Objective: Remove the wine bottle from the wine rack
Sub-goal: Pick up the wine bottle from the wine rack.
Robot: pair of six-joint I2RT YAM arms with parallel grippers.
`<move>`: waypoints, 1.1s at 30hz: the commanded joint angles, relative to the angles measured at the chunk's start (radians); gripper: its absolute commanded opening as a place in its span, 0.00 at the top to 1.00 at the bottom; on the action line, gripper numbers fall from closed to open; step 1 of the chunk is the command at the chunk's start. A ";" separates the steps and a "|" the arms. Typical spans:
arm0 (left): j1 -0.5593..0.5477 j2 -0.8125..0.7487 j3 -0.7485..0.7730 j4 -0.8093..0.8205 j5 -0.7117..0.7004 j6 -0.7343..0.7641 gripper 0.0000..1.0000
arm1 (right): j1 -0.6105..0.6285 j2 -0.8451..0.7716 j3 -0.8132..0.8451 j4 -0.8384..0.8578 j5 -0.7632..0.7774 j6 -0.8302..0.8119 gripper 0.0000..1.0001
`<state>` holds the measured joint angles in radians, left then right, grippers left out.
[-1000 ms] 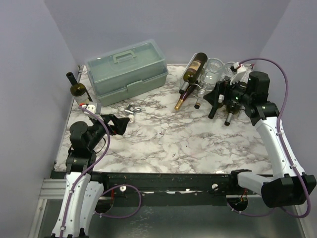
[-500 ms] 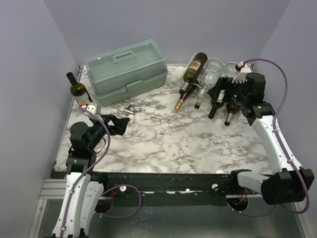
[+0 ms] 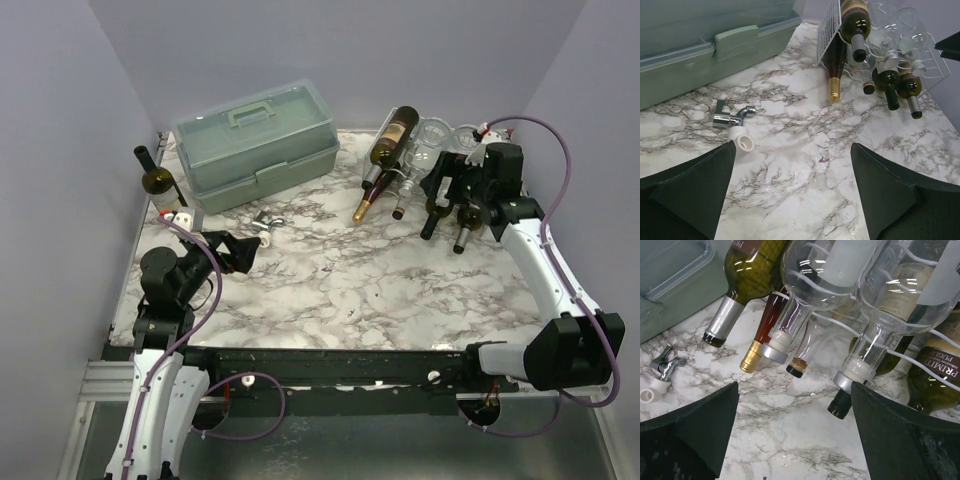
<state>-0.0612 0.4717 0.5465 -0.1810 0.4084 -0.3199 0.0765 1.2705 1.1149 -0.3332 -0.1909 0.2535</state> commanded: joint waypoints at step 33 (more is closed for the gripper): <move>-0.004 -0.009 -0.013 0.017 -0.017 0.010 0.01 | 0.035 0.227 0.017 0.145 0.433 0.179 0.23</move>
<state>-0.0612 0.4717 0.5419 -0.1810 0.4068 -0.3199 0.1036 1.4761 1.1362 -0.2474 0.1738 0.4034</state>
